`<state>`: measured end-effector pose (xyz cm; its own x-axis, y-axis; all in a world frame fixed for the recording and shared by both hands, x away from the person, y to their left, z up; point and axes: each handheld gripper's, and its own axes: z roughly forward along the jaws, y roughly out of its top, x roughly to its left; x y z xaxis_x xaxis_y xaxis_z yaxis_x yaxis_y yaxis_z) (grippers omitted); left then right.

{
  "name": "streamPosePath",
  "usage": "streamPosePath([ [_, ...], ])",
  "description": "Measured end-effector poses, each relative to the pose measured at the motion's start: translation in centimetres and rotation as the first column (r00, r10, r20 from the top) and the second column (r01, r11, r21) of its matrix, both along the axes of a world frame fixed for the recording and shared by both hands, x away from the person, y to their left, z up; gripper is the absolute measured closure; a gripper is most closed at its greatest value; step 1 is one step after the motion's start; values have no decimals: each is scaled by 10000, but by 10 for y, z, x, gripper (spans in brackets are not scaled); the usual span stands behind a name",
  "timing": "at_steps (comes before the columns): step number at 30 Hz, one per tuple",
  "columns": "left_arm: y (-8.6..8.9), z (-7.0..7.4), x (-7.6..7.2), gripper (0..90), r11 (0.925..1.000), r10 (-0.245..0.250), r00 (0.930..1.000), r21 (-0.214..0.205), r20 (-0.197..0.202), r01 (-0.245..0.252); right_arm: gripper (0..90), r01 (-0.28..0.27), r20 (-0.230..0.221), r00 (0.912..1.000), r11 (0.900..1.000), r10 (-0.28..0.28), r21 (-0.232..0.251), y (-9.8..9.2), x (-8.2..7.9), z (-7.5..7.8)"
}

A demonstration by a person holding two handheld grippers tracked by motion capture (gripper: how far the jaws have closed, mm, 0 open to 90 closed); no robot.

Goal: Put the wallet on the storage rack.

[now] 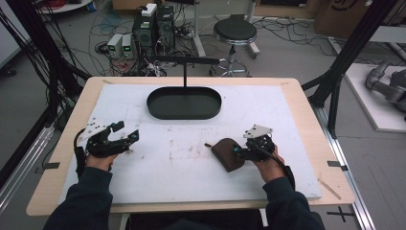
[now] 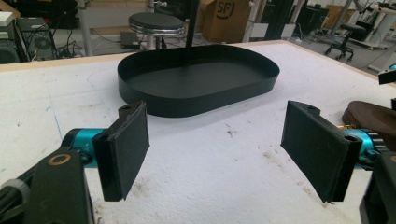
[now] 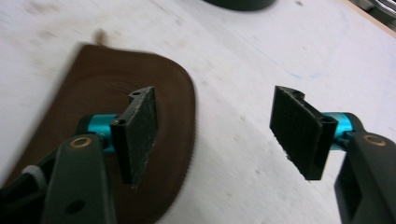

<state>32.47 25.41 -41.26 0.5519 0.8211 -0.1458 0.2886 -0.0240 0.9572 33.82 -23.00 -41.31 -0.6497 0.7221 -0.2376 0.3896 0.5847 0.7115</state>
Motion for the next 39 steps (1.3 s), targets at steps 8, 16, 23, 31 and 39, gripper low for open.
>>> streamPosePath([
  [8, 1, 1, -1, 231, 10000, 19, 10000, -11, 28, -19, 200, -1444, 378, 9890, 9889, 1431, 348, 32, -19, -5],
  [16, 3, -1, 0, 232, 10000, 42, 10000, -40, 21, -42, 211, -1878, 243, 9815, 9799, 1898, -676, 58, -25, -21],
  [23, 2, -3, 4, 232, 10000, -2, 10000, -53, -59, 1, 389, -1061, 544, 9919, 9849, 1144, -1367, 57, -23, -25],
  [31, 3, -3, 3, 236, 10000, 44, 9999, -86, -110, -45, 628, -1091, 75, 9938, 9840, 1112, -1410, 54, -22, -14],
  [39, 4, -4, 4, 241, 9999, 57, 9998, -136, -165, -59, 774, -1311, -35, 9913, 9912, 1312, 176, 40, -21, 2],
])
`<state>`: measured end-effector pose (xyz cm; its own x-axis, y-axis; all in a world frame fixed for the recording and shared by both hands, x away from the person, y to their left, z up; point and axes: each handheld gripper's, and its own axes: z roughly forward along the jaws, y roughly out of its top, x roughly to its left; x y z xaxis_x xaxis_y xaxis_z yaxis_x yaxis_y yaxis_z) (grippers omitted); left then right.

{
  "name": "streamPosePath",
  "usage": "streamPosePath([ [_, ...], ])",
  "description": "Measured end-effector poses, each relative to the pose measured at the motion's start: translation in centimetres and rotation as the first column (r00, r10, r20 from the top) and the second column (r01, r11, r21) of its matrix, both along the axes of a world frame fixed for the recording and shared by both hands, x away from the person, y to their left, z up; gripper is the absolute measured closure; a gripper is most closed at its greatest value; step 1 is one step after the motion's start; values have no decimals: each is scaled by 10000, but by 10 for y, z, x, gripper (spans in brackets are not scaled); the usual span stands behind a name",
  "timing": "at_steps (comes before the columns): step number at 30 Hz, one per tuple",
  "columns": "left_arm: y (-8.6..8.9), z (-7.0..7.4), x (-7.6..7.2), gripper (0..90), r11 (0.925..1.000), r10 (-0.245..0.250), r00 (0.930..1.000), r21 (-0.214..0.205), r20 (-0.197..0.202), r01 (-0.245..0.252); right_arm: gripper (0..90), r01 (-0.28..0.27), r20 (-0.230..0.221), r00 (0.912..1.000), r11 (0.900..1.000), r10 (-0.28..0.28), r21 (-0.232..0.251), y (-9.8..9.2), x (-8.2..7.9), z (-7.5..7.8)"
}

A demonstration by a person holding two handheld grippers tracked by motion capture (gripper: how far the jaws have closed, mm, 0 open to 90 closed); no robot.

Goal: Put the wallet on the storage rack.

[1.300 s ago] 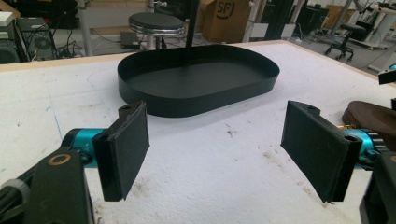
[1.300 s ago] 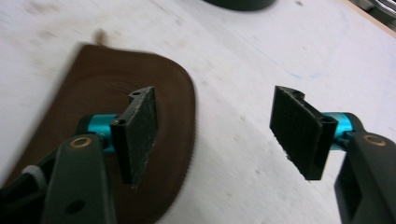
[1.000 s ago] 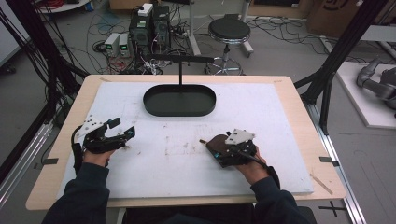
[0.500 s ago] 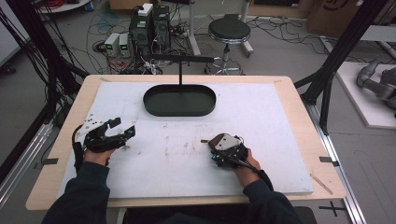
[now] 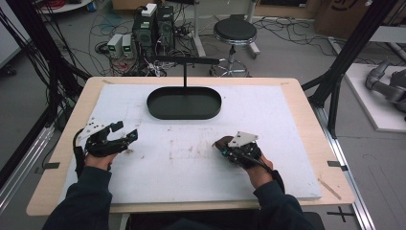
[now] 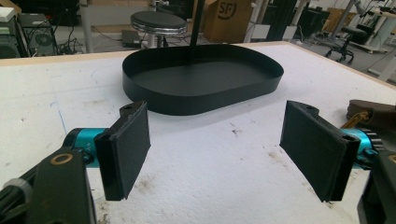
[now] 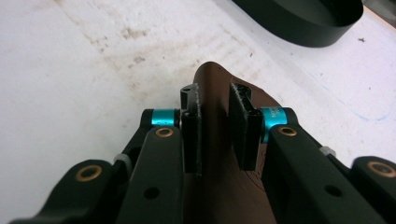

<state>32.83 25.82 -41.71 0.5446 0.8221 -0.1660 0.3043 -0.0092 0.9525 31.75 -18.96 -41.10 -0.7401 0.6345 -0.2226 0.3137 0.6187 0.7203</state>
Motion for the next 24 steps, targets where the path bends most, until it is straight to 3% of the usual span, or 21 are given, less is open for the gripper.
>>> streamPosePath([
  [2, 0, 0, 0, 241, 10000, -20, 10000, 23, -2, 20, 782, -92, -72, 9999, 9999, 93, 144, -2, 1, 1],
  [4, 0, 0, 0, 243, 10000, -9, 10000, 26, 18, 9, 795, -155, -258, 9995, 9973, 174, 718, -5, 1, 5],
  [8, 0, 0, 0, 243, 10000, 19, 10000, -8, -2, -19, 801, -402, -474, 9976, 9787, 507, 2014, -12, 1, 14],
  [10, 0, 0, 0, 243, 10000, -10, 10000, 25, 2, 10, 800, -282, -623, 9971, 9699, 445, 2419, -16, 4, 14],
  [14, 0, 0, -1, 243, 10000, -12, 10000, 50, 4, 12, 799, 490, -967, 9951, 9581, -225, 2821, -26, 12, 7],
  [16, 1, 0, -1, 244, 10000, 4, 10000, 44, 16, -4, 797, 832, -1126, 9924, 9418, -488, 3256, -33, 15, 7],
  [19, 1, 0, -1, 244, 10000, -20, 10000, 78, -24, 21, 787, 1395, -1137, 9877, 9342, -1075, 3282, -42, 19, 6],
  [20, 0, 0, -1, 244, 10000, -22, 10000, 71, -15, 22, 780, 1562, -1163, 9856, 9229, -1225, 3518, -45, 20, 6],
  [24, 0, 0, -1, 244, 9999, -32, 10000, 104, 9, 32, 770, 2063, -721, 9785, 9122, -1933, 3541, -54, 20, 10],
])
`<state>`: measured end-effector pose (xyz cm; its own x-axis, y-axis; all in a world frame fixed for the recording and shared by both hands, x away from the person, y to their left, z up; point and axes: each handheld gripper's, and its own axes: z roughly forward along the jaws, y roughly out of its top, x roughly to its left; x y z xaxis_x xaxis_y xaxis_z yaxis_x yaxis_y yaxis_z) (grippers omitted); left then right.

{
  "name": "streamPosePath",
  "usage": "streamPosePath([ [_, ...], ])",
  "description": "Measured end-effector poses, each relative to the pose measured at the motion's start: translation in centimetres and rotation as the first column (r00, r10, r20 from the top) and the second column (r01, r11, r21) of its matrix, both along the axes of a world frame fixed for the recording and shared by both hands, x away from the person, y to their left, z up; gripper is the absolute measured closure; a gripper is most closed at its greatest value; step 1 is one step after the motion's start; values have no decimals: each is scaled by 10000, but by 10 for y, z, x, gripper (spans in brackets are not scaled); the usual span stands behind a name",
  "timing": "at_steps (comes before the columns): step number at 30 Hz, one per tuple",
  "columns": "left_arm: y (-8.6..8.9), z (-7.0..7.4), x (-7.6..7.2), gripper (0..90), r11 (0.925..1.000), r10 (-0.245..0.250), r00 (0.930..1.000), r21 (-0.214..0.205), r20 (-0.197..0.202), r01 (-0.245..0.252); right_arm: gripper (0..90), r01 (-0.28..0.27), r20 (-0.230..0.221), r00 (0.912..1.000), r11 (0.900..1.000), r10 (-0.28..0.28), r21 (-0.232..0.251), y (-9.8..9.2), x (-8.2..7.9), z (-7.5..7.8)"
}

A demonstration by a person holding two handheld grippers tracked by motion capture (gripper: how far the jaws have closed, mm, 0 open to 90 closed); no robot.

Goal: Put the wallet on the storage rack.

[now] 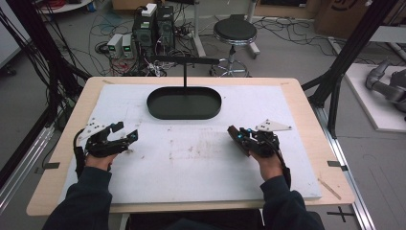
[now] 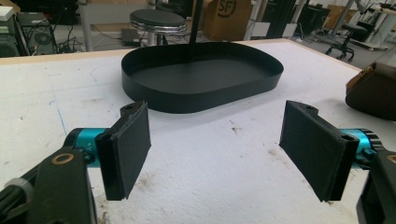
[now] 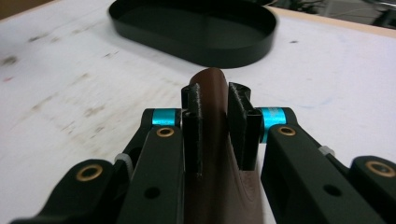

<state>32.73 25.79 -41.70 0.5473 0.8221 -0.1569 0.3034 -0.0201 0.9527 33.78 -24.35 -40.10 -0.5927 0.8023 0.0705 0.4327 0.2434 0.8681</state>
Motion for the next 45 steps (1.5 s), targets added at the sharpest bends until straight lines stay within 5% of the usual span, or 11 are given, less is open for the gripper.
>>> streamPosePath([
  [7, -1, 0, 0, 244, 10000, -31, 10000, 22, -11, 31, 747, 959, 139, 9953, 9953, -961, 136, -22, 4, 2],
  [14, -2, 0, 1, 244, 10000, -71, 10000, 49, -33, 71, 607, 1353, 219, 9905, 9906, -1358, 201, -25, 4, 1],
  [22, -2, 0, 1, 244, 10000, -65, 10000, 5, -17, 65, 483, 1227, 654, 9901, 9921, -1243, 277, -23, 0, 4],
  [27, -3, 0, 1, 244, 9999, -104, 9999, 22, -20, 104, 387, 783, 493, 9959, 9955, -757, -533, -12, 2, -2],
  [33, -2, -1, 1, 244, 9999, -110, 9999, 46, -37, 110, 460, 501, 2, 9987, 9868, -507, -1539, -5, 7, -10],
  [42, -2, -2, 1, 244, 9998, -155, 9999, 120, -22, 155, 625, 183, -294, 9993, 9848, -238, -1728, -2, 9, -7],
  [45, -2, -2, 1, 244, 9997, -189, 9998, 139, 17, 189, 628, -248, 109, 9996, 9867, 269, -1605, 6, 10, 1],
])
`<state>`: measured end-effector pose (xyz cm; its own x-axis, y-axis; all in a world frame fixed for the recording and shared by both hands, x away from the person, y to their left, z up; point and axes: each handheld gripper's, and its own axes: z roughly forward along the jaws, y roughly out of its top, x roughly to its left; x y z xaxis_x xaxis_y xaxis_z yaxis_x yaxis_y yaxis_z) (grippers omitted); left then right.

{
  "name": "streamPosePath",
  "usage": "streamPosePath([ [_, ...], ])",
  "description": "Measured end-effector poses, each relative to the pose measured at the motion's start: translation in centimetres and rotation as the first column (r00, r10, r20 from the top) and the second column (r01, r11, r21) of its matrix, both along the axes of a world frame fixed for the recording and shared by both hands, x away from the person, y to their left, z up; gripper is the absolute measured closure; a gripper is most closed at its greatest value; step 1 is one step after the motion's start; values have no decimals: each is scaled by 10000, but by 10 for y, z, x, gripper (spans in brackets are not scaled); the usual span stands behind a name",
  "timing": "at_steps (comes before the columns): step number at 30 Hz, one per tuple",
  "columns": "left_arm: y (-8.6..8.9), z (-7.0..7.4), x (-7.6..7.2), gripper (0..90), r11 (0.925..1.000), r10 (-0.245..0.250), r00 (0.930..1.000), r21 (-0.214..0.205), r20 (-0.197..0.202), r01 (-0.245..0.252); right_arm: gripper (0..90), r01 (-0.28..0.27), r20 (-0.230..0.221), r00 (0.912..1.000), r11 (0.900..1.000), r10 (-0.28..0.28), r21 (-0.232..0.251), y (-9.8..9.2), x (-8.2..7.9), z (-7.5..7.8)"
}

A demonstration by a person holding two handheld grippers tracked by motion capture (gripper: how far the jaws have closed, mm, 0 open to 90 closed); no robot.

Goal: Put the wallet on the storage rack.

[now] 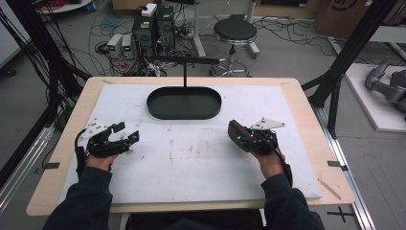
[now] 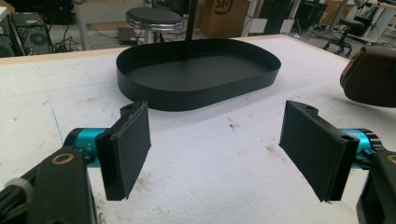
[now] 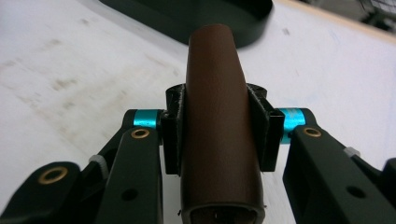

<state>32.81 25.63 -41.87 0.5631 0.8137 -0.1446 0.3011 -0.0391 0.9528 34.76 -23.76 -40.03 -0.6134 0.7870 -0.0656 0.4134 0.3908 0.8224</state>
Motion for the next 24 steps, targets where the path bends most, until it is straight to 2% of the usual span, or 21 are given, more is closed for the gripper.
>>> streamPosePath([
  [5, 0, 0, 0, 244, 10000, -35, 9999, -3, 116, 35, 631, -625, 233, 9978, 9980, 625, 16, 17, 11, 12],
  [13, 1, 0, 1, 244, 10000, -50, 9999, -14, 161, 51, 631, -1455, 487, 9884, 9889, 1440, 287, 53, 51, 30],
  [19, 1, 1, 0, 244, 10000, -77, 9998, -27, 179, 78, 631, -1750, 537, 9835, 9837, 1727, 416, 79, 84, 40],
  [24, 2, 1, -1, 244, 10000, -58, 9997, -34, 230, 58, 631, -1811, 541, 9824, 9824, 1786, 457, 102, 109, 36],
])
